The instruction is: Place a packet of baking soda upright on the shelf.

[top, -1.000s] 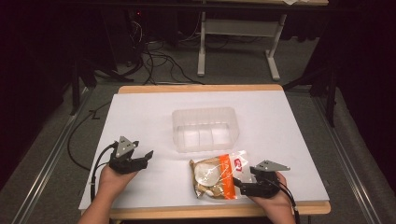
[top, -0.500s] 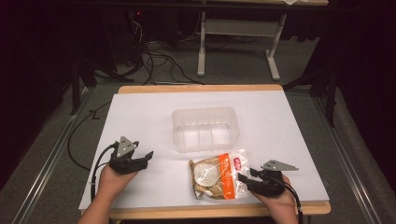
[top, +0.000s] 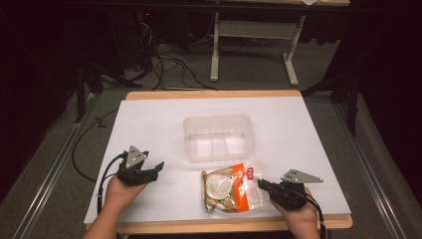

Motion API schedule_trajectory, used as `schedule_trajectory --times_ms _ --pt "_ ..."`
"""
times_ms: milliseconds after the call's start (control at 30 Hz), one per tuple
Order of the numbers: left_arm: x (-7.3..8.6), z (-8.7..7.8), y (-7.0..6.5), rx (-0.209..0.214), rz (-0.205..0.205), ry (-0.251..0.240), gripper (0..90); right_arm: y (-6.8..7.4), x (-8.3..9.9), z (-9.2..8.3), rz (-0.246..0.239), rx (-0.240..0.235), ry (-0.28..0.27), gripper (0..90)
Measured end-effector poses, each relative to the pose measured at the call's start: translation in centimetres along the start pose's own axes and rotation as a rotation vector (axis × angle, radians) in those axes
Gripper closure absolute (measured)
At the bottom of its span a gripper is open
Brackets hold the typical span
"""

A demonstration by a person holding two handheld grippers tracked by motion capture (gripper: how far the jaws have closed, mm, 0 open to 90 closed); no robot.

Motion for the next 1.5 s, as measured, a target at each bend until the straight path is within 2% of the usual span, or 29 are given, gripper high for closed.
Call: schedule_trajectory --times_ms 133,200,500,700,767,867,933,1033,1133,1200,1233,1300,1400,1433,1500 --pt "0.0 0.0 0.0 0.000 0.000 0.001 31.3 -0.1 -0.4 -0.3 -0.012 0.011 -0.015 90.0" --pt "0.0 0.0 0.0 0.000 0.001 0.002 31.3 -0.3 -0.5 -0.5 0.002 0.019 -0.020 90.0" --pt "0.0 0.0 0.0 0.000 0.004 0.004 31.4 -2.4 -0.7 -2.2 0.052 0.061 -0.069 90.0" --pt "0.0 0.0 0.0 0.000 0.005 0.003 31.4 -3.5 -0.7 -2.9 0.068 0.091 -0.082 90.0" --pt "0.0 0.0 0.0 0.000 0.005 0.003 31.4 -4.4 -0.5 -3.3 0.084 0.109 -0.089 90.0" --pt "0.1 0.0 0.0 0.000 0.006 0.004 31.4 -4.9 -0.3 -3.5 0.109 0.098 -0.091 90.0" --pt "0.1 0.1 0.0 0.001 0.007 0.007 31.4 -5.0 0.0 -3.6 0.147 0.070 -0.101 90.0" --pt "0.2 0.2 -0.1 0.004 0.012 0.013 31.4 -4.8 -0.1 -3.7 0.144 0.050 -0.132 84.9" --pt "0.2 0.2 -0.1 0.004 0.014 0.016 31.4 -4.5 -0.2 -3.8 0.139 0.036 -0.141 82.6" --pt "0.2 0.2 -0.1 0.005 0.015 0.018 31.4 -4.2 -0.3 -3.8 0.129 0.022 -0.148 79.0" --pt "0.2 0.2 -0.1 0.005 0.015 0.019 31.4 -3.7 -0.5 -3.9 0.127 0.004 -0.162 74.0" --pt "0.3 0.3 -0.1 0.005 0.016 0.019 31.4 -3.4 -0.6 -4.0 0.120 -0.001 -0.162 72.1" --pt "0.3 0.3 -0.1 0.005 0.018 0.020 31.4 -2.4 -1.0 -4.0 0.090 -0.004 -0.178 63.1" --pt "0.3 0.3 -0.1 0.005 0.018 0.021 31.5 -1.8 -1.3 -4.0 0.067 0.004 -0.180 57.6" --pt "0.3 0.2 -0.1 0.005 0.018 0.022 31.5 -1.5 -1.4 -3.9 0.050 0.014 -0.179 54.5"
Point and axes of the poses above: each handheld gripper's, and its own axes: z roughly forward along the jaws, x roughly out of its underside, y roughly to its left, the point moved 8 cm from there along z, roughly forward along the jaws, and after that the axes turned 9 degrees about -z, right-handed, at the moved point
